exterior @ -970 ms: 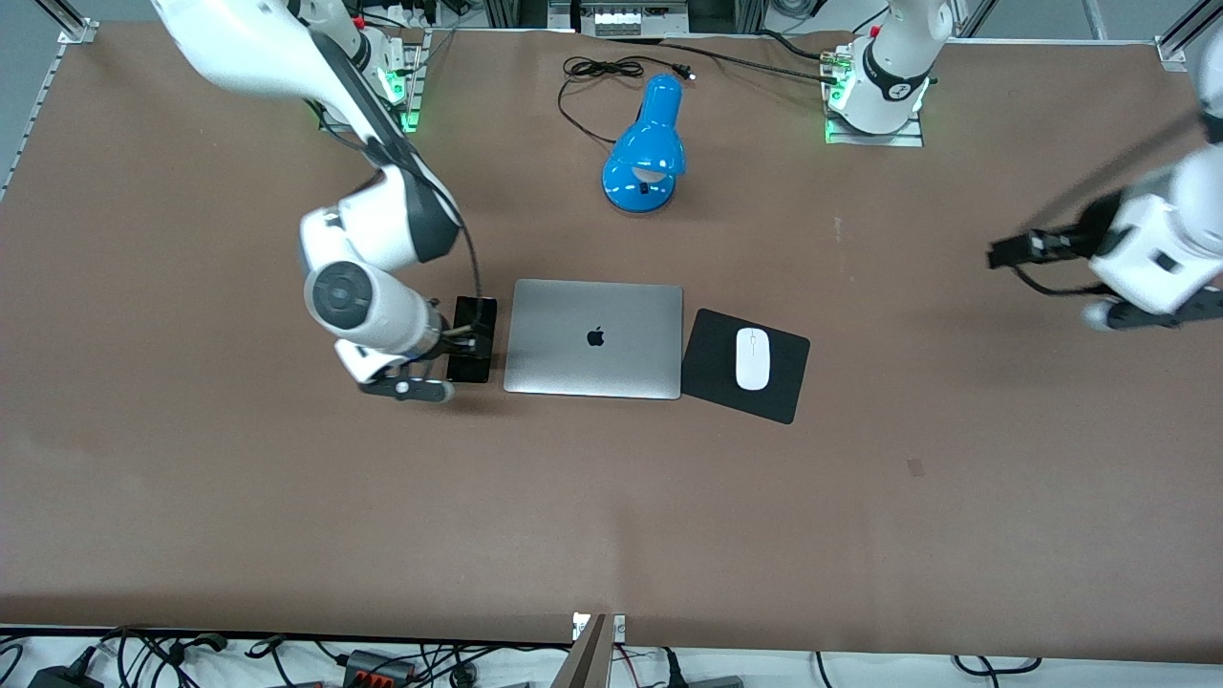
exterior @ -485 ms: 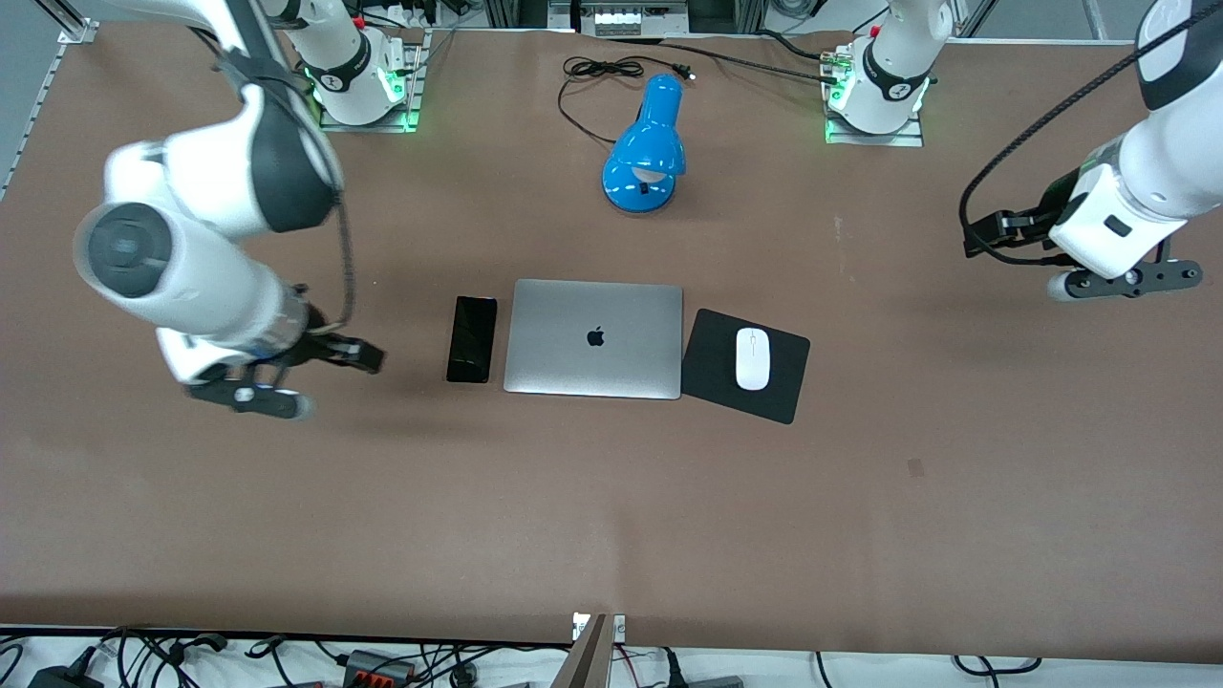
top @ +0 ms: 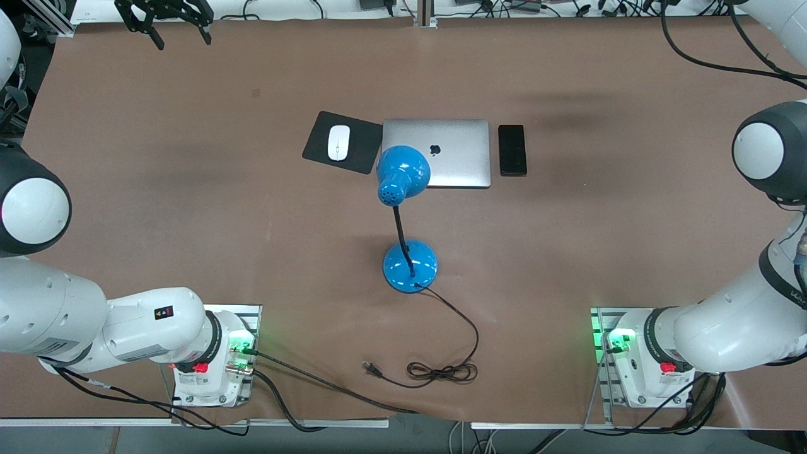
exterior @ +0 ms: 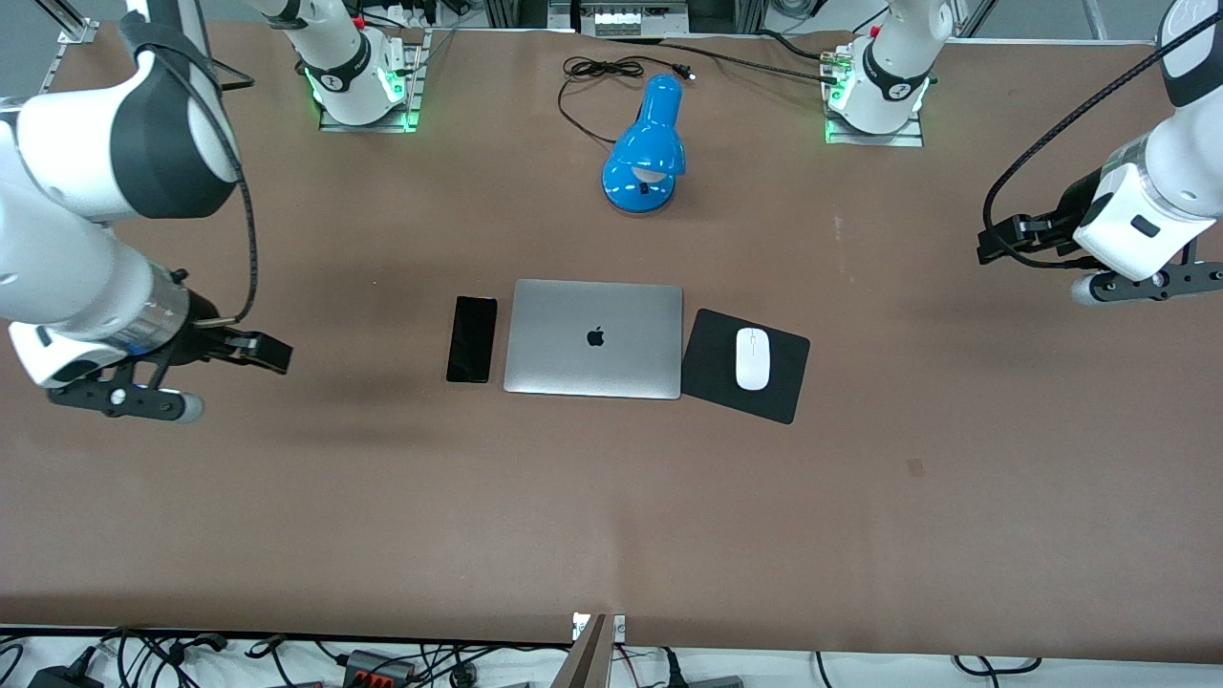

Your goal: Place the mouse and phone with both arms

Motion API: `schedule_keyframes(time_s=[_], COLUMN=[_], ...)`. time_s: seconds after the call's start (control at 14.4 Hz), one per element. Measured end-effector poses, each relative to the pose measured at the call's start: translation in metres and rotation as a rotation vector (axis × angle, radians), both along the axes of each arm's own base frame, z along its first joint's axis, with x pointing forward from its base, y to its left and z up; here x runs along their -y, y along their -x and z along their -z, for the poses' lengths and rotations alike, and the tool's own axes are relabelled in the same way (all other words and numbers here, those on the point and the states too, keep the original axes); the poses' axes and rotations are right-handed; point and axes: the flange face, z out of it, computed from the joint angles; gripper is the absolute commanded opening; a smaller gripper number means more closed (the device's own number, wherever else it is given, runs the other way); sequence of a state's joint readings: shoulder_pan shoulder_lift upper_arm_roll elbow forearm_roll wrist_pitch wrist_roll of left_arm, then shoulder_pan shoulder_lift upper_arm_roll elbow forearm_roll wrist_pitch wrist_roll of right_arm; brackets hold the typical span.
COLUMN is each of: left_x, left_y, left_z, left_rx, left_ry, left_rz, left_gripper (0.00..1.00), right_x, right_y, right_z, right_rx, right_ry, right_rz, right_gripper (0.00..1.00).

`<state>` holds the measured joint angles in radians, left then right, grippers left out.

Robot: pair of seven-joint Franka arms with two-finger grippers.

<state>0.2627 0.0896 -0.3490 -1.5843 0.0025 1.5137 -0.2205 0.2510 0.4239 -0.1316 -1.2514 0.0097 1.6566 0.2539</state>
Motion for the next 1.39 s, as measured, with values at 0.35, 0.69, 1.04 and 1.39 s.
schedule_keyframes(time_s=[0.35, 0.69, 1.04, 1.39], left_x=[-0.001, 0.005, 0.006, 0.006], left_y=[-0.009, -0.009, -0.002, -0.001], left_z=[0.002, -0.009, -0.019, -0.019], left_rx=[0.0, 0.019, 0.016, 0.017], left_ry=[0.009, -0.006, -0.012, -0.018], left_rz=[0.0, 0.0, -0.003, -0.006], left_gripper=[1.0, 1.0, 1.0, 1.0], right_x=[0.049, 0.128, 0.123, 0.114], right_y=[0.002, 0.014, 0.018, 0.027], right_z=[-0.043, -0.077, -0.087, -0.089], right_rx=[0.065, 0.101, 0.116, 0.102], right_ry=[-0.007, -0.003, -0.034, -0.038], right_rz=[-0.022, -0.114, -0.137, -0.143], right_gripper=[1.0, 1.0, 1.0, 1.0])
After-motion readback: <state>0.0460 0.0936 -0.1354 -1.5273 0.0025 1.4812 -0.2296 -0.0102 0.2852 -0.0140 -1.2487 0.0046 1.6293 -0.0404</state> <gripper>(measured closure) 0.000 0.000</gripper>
